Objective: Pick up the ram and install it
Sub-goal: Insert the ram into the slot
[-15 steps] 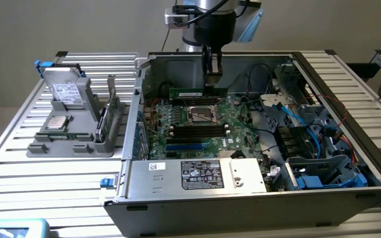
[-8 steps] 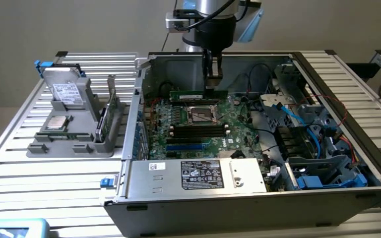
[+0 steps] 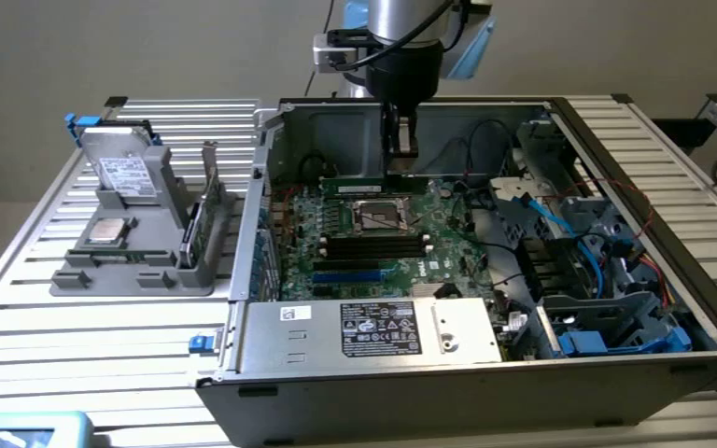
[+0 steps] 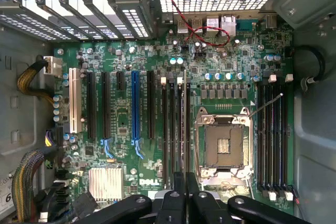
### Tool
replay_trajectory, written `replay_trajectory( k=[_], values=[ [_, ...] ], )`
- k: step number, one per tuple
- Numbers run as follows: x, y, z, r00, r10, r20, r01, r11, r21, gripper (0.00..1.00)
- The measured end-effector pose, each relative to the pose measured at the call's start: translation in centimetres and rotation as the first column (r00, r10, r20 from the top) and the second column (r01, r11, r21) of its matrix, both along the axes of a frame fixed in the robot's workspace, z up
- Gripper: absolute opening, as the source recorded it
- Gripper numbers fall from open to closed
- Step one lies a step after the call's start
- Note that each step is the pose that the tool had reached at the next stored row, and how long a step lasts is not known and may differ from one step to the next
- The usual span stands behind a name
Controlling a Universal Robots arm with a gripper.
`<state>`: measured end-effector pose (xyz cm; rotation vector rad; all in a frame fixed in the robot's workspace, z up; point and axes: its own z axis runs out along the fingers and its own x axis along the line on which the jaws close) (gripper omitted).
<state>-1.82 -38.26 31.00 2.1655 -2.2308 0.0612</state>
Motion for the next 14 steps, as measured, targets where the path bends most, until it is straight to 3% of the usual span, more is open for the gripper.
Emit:
replay_trajectory(
  k=[14],
  values=[
    [0.5,-0.01,-1.72,1.0000,0.000,-0.0001,0.000,0.9999,-0.0147,0.12]
  ],
)
